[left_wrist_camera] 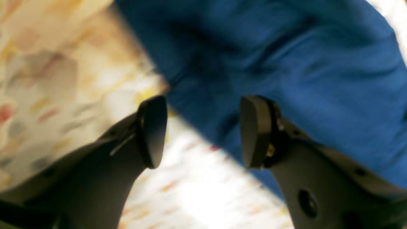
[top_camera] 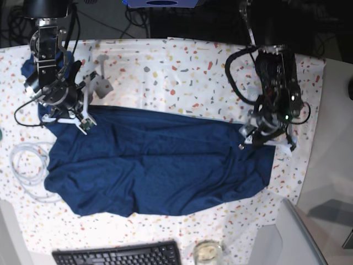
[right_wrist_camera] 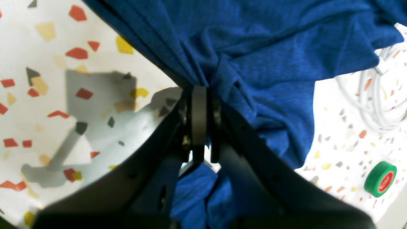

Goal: Layout the t-shirt on the table in an organized manner, then fold the t-shirt properly
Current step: 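Hold the shirt edge with both grippers and adjust the left grip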

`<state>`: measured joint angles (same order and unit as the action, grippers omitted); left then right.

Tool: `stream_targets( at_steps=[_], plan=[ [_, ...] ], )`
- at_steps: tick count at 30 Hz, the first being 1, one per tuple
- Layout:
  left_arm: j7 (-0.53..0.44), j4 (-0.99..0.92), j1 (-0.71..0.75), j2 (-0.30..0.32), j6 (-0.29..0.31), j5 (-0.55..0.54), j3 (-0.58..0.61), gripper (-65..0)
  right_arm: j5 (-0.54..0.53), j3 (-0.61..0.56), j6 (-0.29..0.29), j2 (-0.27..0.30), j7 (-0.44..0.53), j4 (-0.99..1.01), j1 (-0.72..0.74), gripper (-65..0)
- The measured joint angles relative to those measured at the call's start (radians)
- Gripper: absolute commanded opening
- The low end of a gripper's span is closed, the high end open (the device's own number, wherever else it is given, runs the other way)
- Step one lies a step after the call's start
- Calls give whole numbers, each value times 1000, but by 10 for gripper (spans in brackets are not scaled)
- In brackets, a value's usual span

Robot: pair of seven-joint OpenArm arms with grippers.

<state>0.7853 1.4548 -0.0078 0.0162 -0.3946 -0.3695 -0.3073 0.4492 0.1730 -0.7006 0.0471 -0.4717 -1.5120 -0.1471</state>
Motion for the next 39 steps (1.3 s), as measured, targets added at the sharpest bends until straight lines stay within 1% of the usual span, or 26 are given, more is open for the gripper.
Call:
stream_targets(
  at_steps=[2,4,7,9,12,22,26,36,39],
  plan=[
    [-83,-2,61,1,48,2,-47,-306,1,0,0,3,-4,0,0,-650],
    [-165,-24,91,5,61,5,-60,-306,0,0,0,2,-3,0,2,-650],
    [-189,-83,78,2,71,8,-57,-306,1,0,0,1,-1,0,2,-650],
    [-192,-107,61,-2,108,3,-41,-306,0,0,0,2,-1,0,3,-650],
    [-192,-132,30,3,142,5,-8,-306,1,0,0,2,-2,0,6,-650],
    [-192,-164,-39,2,134,6,4,-308,1,0,0,2,-2,0,8,-650],
    [-195,-264,-86,3,137,2,4,-308,0,0,0,2,0,0,8,-650],
    [-206,-277,-83,3,138,2,6,-309,0,0,0,2,-1,0,10,-650],
    [-194,-241,-62,2,137,1,6,-309,0,0,0,2,-1,0,10,-650]
  ],
)
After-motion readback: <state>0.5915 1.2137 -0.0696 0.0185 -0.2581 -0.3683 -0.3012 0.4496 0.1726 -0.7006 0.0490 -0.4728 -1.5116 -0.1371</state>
